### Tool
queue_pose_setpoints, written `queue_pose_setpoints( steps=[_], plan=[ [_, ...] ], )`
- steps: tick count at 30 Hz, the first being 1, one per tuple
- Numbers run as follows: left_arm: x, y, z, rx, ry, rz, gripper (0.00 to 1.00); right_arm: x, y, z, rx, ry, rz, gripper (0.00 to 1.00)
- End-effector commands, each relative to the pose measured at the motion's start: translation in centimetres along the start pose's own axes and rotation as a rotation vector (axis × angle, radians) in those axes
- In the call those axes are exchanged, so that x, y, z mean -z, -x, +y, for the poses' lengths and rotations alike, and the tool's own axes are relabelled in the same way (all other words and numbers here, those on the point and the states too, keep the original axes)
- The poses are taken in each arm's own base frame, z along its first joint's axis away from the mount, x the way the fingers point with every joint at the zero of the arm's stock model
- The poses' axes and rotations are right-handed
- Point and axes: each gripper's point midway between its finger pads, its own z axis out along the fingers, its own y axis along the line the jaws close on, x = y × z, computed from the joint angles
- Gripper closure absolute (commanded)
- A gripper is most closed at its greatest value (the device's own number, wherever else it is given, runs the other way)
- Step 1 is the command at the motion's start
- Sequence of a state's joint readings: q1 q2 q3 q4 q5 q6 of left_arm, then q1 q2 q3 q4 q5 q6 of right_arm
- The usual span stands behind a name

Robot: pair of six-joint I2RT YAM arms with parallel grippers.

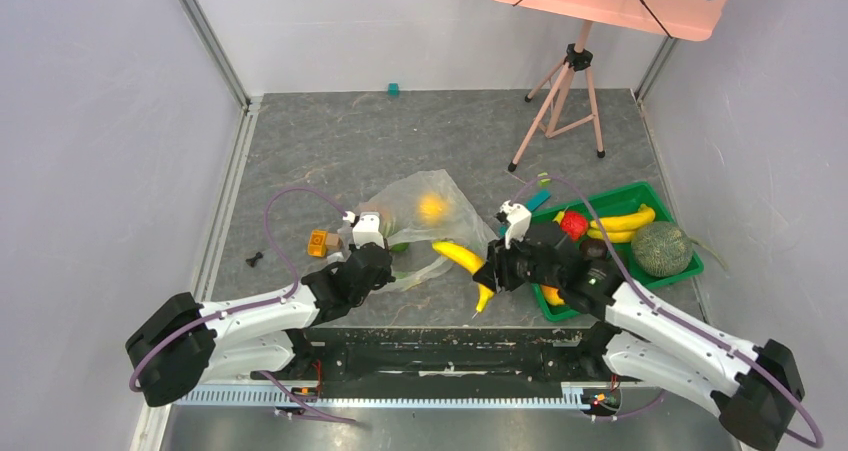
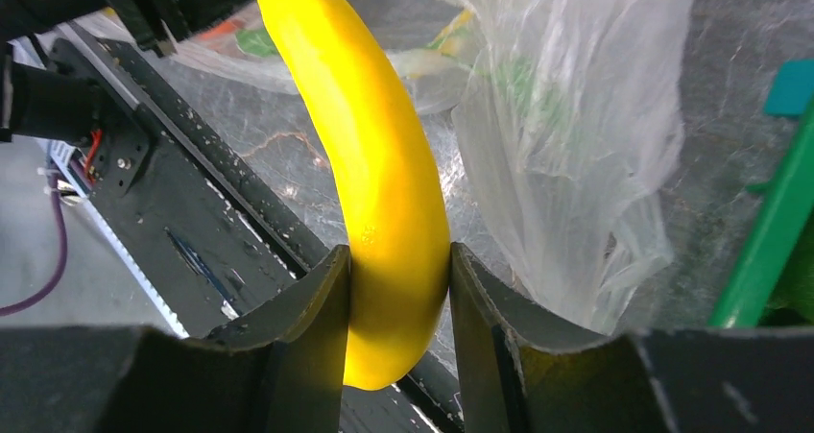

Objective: Take the fake fruits out of the plastic bag
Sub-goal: Place the fake fruit in the bin.

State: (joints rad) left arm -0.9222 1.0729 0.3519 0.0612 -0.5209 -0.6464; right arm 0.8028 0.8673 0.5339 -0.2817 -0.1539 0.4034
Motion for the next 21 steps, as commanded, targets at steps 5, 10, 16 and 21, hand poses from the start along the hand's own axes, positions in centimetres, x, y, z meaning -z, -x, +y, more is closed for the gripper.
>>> queue_pose_setpoints(
  steps=[5,10,16,21],
  plan=[
    [-0.1,1.3,-0.4,0.018,0.004,-0.043,0.98,2.7,3.3,-2.1,0.015,-0.093,-0.117,0.79],
    [0.0,1.4,-0.5,0.017,0.001,-0.042,0.98,4.3,4.7,-5.6,-0.04,-0.283,-0.188,0.81],
    [0.0,1.4,-0.4,0.018,0.002,-0.045,0.98,7.5,5.6,-9.4,-0.126,-0.51,-0.285,0.8],
    [-0.1,1.2,-0.6,0.014,-0.004,-0.033,0.98,11.3,5.3,-13.0,-0.288,-0.726,-0.455,0.78]
  ],
)
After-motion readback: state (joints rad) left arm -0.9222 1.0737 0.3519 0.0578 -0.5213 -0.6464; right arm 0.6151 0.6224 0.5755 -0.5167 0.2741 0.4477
